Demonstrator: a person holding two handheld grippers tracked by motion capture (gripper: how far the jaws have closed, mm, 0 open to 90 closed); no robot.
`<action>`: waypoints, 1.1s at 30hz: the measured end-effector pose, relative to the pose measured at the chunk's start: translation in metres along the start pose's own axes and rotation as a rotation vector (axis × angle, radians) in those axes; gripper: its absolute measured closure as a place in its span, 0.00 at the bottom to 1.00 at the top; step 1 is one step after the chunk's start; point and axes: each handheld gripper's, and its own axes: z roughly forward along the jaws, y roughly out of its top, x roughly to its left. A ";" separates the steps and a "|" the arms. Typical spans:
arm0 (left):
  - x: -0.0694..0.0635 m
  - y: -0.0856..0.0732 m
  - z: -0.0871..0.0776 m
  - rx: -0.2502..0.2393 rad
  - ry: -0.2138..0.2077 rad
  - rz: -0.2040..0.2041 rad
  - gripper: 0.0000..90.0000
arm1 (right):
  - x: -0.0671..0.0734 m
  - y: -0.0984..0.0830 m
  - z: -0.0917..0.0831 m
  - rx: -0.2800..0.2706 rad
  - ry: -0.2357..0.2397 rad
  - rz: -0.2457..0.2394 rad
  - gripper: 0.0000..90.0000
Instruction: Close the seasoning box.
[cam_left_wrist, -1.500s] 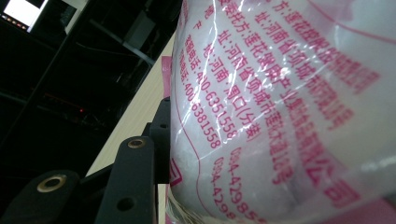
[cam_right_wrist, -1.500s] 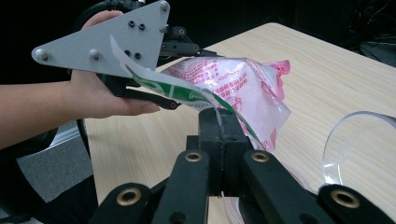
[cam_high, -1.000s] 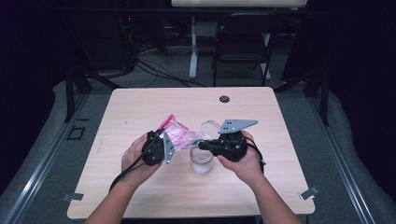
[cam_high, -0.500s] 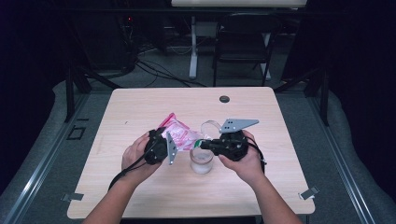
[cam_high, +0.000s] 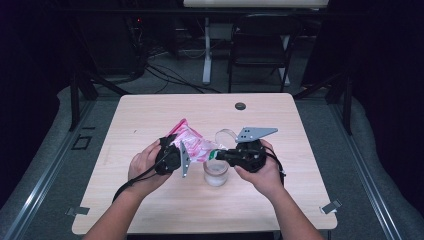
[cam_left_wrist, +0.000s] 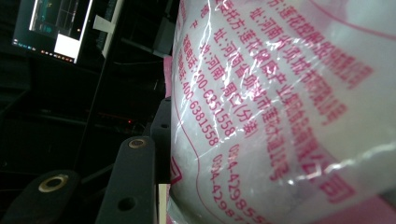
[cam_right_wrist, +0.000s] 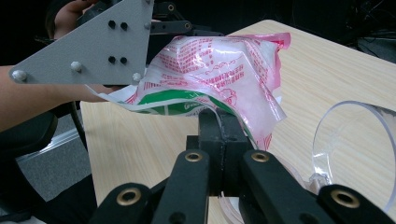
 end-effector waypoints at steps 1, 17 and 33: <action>0.001 0.000 0.000 0.002 0.002 0.007 0.67 | 0.000 0.000 0.000 0.000 -0.001 0.000 1.00; 0.003 0.008 -0.005 0.016 0.036 0.089 0.68 | -0.001 0.000 -0.003 -0.004 -0.005 0.004 1.00; 0.000 0.013 -0.007 0.021 0.074 0.170 0.68 | -0.002 0.000 -0.005 0.005 -0.012 -0.006 1.00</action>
